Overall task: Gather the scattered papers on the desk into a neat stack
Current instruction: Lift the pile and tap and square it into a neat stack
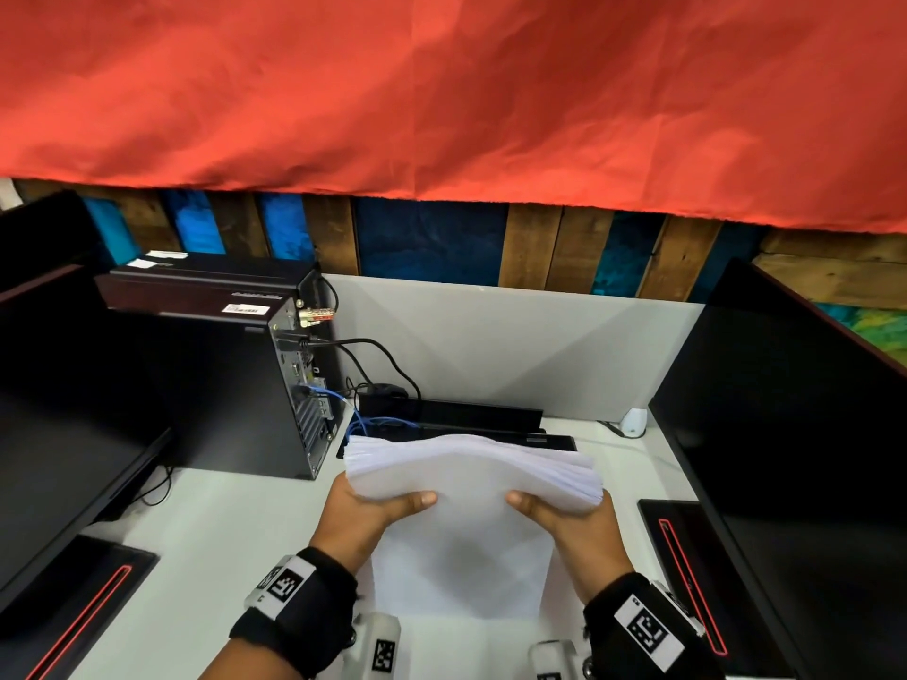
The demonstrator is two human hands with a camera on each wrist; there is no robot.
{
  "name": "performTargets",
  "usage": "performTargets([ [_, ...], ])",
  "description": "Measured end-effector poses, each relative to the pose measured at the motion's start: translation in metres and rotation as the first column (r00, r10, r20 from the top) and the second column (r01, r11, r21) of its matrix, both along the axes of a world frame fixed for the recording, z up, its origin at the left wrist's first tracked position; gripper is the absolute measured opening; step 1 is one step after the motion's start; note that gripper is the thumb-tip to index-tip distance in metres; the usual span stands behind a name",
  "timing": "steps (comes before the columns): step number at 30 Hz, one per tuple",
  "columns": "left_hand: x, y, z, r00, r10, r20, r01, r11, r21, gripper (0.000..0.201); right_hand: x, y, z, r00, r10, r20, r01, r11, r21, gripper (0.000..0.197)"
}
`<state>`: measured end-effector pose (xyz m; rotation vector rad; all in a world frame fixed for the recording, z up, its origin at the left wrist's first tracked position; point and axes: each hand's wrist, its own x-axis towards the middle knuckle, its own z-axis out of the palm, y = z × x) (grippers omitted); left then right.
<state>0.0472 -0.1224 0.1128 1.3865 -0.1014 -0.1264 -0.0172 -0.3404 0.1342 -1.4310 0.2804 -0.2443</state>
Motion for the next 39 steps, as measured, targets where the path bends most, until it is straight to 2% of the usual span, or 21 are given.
performTargets([
  [4,-0.002,0.0,0.015,0.997,0.016,0.075,-0.015,1.0,-0.014,0.046,-0.001,0.001,0.013,0.997,-0.011,0.08,0.012,1.0,-0.017,0.029],
  [11,-0.01,-0.001,0.0,0.999,0.034,0.007,-0.034,0.999,0.023,0.044,-0.005,0.006,-0.003,0.999,-0.032,0.005,0.032,0.999,-0.034,0.027],
  [18,-0.002,-0.004,0.02,0.997,0.048,0.062,-0.048,0.999,-0.01,0.044,-0.005,0.008,0.012,0.993,-0.056,0.1,0.058,0.998,-0.023,0.021],
  [21,-0.001,-0.002,0.018,0.997,0.055,0.058,-0.055,0.998,-0.002,0.047,-0.007,0.011,0.01,0.979,-0.105,0.172,0.126,0.986,-0.113,0.039],
  [24,0.0,0.0,0.014,0.997,0.066,0.046,-0.066,0.998,-0.005,0.052,-0.012,0.019,0.007,0.922,-0.169,0.349,0.264,0.932,-0.247,0.058],
  [26,0.002,0.001,0.01,0.998,0.051,0.04,-0.051,0.999,-0.009,0.059,-0.015,0.024,0.006,0.892,-0.096,0.441,0.32,0.824,-0.468,0.058],
  [28,0.003,0.003,0.006,0.999,0.029,0.018,-0.029,0.999,-0.014,0.066,-0.014,0.024,0.004,0.91,-0.049,0.411,0.297,0.769,-0.566,0.048],
  [30,0.003,0.004,0.0,1.0,0.0,-0.018,0.0,1.0,-0.015,0.069,-0.012,0.024,0.002,0.927,-0.067,0.37,0.277,0.787,-0.551,0.039],
  [32,0.003,0.004,-0.006,0.999,-0.032,-0.041,0.031,0.999,-0.021,0.069,-0.012,0.025,0.0,0.923,-0.062,0.38,0.289,0.764,-0.577,0.035],
  [34,0.004,0.005,-0.01,0.998,-0.05,-0.047,0.049,0.998,-0.032,0.073,-0.011,0.024,-0.001,0.923,-0.059,0.379,0.287,0.761,-0.582,0.033],
  [37,0.003,0.004,-0.012,0.994,-0.089,-0.056,0.087,0.995,-0.037,0.077,-0.007,0.023,0.003,0.919,-0.16,0.359,0.329,0.814,-0.479,0.035],
  [39,0.002,0.004,-0.013,0.994,-0.101,-0.047,0.099,0.994,-0.04,0.077,-0.008,0.025,0.006,0.92,-0.118,0.374,0.317,0.784,-0.534,0.033],
])
